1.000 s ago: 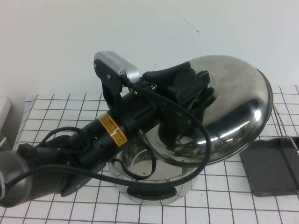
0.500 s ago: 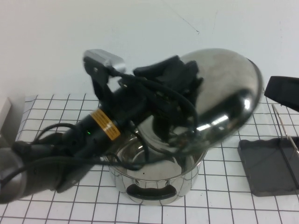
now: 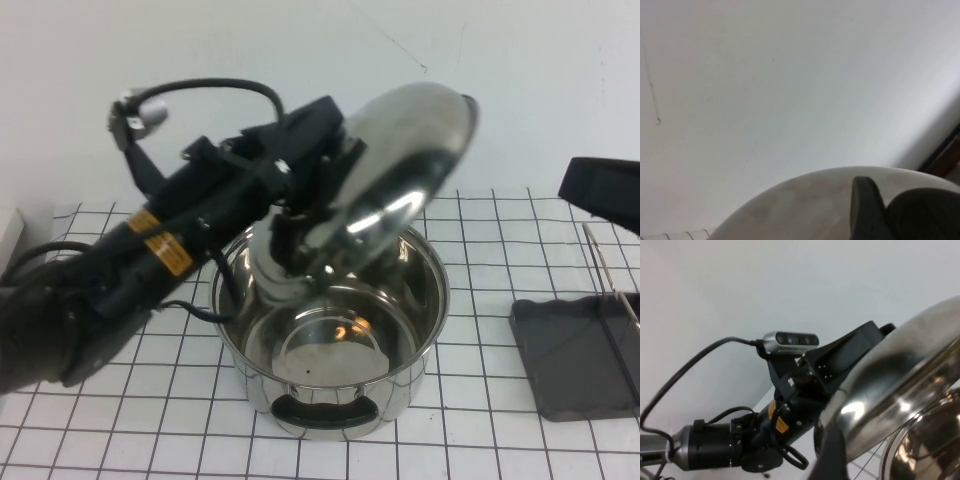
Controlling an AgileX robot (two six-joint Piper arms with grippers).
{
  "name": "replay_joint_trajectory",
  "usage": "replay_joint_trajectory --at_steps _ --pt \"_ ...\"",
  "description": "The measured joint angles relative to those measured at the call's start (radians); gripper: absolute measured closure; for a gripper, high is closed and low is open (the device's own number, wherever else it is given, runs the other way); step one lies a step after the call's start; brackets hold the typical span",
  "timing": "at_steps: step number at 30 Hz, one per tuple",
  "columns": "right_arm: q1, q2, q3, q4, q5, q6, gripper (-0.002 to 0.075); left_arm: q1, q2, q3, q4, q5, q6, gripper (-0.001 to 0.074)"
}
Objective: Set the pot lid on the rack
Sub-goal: Hand over the pot lid
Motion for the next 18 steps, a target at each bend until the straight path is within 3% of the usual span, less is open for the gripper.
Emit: replay_joint_trajectory --at_steps 6,18 --pt "0.0 0.062 0.0 -0.002 0.051 0.0 0.0155 -0.099 -0.002 -0.004 -0.036 -0.002 0.065 0.0416" --pt "0.0 0.065 -0.073 -0.004 0.08 0.023 0.0155 -0.202 -0.002 -0.005 -0.132 -0.006 0.125 0.0416"
